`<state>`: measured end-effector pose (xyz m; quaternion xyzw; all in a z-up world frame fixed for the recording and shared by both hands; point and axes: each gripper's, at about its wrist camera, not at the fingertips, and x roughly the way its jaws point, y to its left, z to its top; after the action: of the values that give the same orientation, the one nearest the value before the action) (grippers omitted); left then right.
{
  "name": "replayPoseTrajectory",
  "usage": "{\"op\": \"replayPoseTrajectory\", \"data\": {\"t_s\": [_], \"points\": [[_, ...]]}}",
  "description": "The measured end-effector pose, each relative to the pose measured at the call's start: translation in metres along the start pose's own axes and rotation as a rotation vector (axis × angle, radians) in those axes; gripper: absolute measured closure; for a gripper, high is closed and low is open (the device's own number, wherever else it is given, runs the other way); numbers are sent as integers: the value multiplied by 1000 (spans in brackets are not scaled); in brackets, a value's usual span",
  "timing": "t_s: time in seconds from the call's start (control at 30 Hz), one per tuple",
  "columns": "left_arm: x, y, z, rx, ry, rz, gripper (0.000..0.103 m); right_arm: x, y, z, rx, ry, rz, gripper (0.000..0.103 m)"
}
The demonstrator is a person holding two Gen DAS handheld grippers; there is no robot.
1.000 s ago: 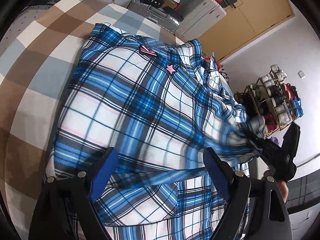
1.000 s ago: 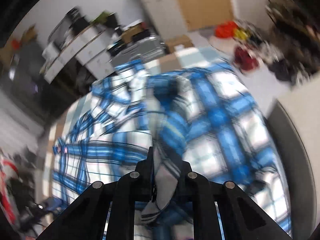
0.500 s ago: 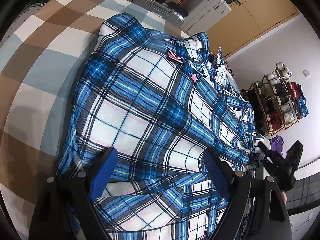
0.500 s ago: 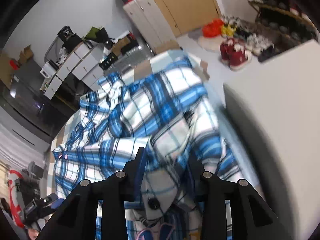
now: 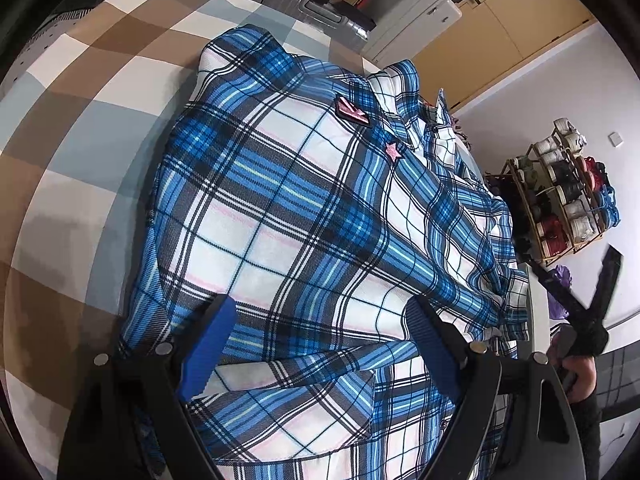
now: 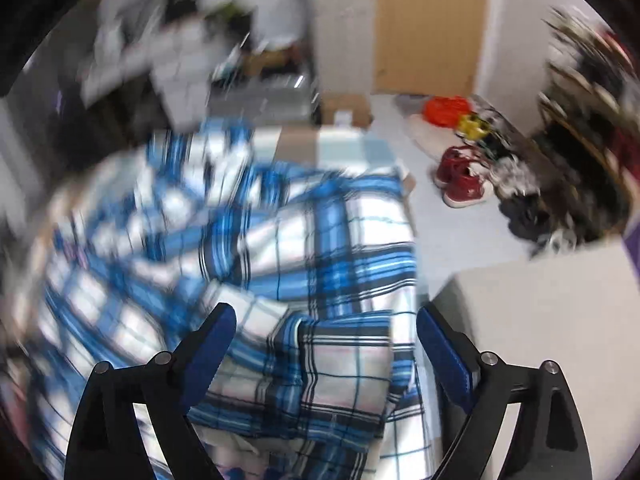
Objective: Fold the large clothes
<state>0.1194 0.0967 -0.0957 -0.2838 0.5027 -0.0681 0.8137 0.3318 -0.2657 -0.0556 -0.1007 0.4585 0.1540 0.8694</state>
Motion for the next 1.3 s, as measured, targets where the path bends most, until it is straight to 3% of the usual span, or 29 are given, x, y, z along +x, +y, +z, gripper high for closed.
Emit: {"op": "replayPoseTrajectory", "data": {"t_s": [0.1, 0.17, 0.27, 0.3, 0.33, 0.5, 0.6, 0.67, 0.77, 0.8, 0.87, 0.97, 1.07, 1.13, 1.27, 1.3], "points": [[-1, -1, -1, 6, 2, 4, 19, 34, 29, 1, -213, 102, -112, 13], [-1, -2, -1, 14, 4, 8, 19, 54, 35, -2, -269, 147, -194, 18], [0, -2, 0, 21, -1, 21, 19, 65, 22, -2, -174, 178, -127, 49], [0, -3, 0, 26, -2, 27, 19, 64, 17, 0, -148, 165, -76, 76], [1, -4, -1, 32, -4, 32, 19, 62, 17, 2, -151, 154, -47, 87], [3, -7, -1, 60, -18, 55, 19, 34, 18, 17, -143, -10, -35, 93], [4, -6, 0, 50, -26, 52, 19, 24, 15, 31, -120, -104, -71, 91], [5, -6, -1, 46, -27, 52, 19, 36, 15, 34, -117, -95, -133, 83], [5, -7, -3, 61, -33, 67, 19, 62, 21, 29, -162, -37, -249, 48], [4, -7, -3, 62, -34, 69, 19, 72, 21, 26, -187, 4, -298, 31], [3, -7, -2, 63, -34, 72, 19, 70, 19, 19, -199, 26, -300, 29], [2, -7, -1, 67, -45, 77, 19, 46, 18, 17, -186, -10, -278, 28], [2, -8, -1, 77, -66, 82, 19, 27, 17, 9, -152, -53, -184, 11], [0, -10, -3, 88, -85, 95, 19, 32, 19, 1, -141, -8, -139, 11], [-4, -15, -5, 117, -107, 120, 19, 61, 22, -19, -184, 120, -219, 13], [-5, -17, -6, 131, -116, 127, 19, 60, 19, -22, -159, 103, -208, 12]]}}
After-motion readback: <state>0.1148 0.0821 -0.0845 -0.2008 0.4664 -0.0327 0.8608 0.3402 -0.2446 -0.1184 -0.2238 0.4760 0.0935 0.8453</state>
